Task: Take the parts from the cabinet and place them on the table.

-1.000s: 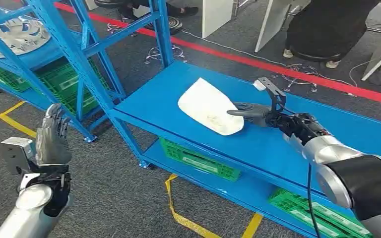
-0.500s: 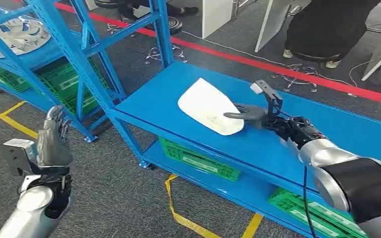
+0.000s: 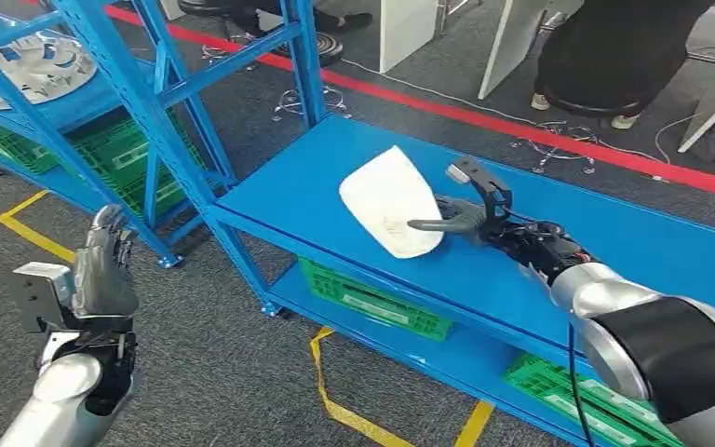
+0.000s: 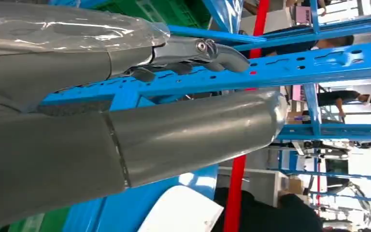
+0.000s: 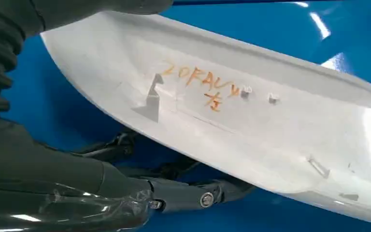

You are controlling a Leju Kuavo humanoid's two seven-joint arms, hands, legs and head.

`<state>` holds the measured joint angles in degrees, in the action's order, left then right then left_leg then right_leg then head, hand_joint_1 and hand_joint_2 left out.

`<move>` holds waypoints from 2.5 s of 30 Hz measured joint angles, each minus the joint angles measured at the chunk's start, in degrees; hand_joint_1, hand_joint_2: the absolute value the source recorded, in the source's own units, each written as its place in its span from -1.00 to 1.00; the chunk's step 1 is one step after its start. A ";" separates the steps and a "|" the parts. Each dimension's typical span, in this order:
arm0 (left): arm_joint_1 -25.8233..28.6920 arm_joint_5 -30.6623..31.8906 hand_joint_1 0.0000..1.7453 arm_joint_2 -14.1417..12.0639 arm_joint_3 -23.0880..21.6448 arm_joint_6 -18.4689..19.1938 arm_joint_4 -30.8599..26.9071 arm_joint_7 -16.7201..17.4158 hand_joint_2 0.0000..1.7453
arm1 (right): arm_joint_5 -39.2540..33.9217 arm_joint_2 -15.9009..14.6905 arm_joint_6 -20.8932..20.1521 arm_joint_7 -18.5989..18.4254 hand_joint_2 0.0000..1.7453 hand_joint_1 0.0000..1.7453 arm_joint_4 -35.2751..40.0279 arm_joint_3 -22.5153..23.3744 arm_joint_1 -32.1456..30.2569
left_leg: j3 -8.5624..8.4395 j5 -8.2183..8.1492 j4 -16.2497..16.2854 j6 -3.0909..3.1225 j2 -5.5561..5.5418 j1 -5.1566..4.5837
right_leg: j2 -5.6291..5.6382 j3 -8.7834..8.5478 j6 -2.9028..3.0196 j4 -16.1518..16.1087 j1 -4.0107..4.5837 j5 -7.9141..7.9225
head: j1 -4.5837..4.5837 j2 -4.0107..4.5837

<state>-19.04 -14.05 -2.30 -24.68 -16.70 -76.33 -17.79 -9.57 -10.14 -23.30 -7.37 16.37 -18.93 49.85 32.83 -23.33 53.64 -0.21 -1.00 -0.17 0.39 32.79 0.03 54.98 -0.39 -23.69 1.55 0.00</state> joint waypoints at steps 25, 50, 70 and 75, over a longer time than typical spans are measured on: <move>0.93 0.17 -1.00 -0.17 0.00 -1.31 -2.12 0.92 -1.00 | 1.66 0.24 3.37 -1.18 1.00 1.00 0.00 -2.80 0.22 | -0.04 -0.01 0.04 0.00 0.00 0.00 | 0.00 -0.04 0.00 -0.01 0.00 0.00 | -0.02 0.00; 1.05 0.26 -1.00 -0.33 0.00 -2.60 -2.56 0.66 -1.00 | -2.14 0.24 5.57 3.08 1.00 1.00 0.00 -2.69 0.18 | -0.01 -0.02 0.09 0.03 0.00 0.00 | -0.01 -0.05 0.00 -0.01 0.00 0.00 | -0.02 0.00; 1.77 0.42 -1.00 -0.66 0.00 -2.64 -3.08 0.48 -1.00 | -10.58 0.66 0.79 11.13 1.00 1.00 0.04 1.01 -1.17 | 0.13 -0.05 0.09 0.06 -0.02 0.00 | -0.01 0.05 -0.01 0.00 0.00 -0.01 | -0.04 0.00; 2.00 0.83 -1.00 -0.90 0.11 -2.08 -3.39 0.37 -1.00 | -15.11 1.49 -4.84 13.23 1.00 1.00 1.12 2.32 -1.62 | 0.15 -0.05 0.09 0.06 -0.02 0.00 | -0.02 0.05 -0.01 0.00 0.00 -0.01 | -0.04 0.00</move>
<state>-17.04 -13.22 -3.19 -24.57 -18.77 -79.71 -17.42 -24.68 -8.65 -28.14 5.86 17.49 -16.61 48.23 32.98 -23.37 53.72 -0.15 -1.02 -0.17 0.37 32.85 0.02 54.98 -0.38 -23.70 1.51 0.00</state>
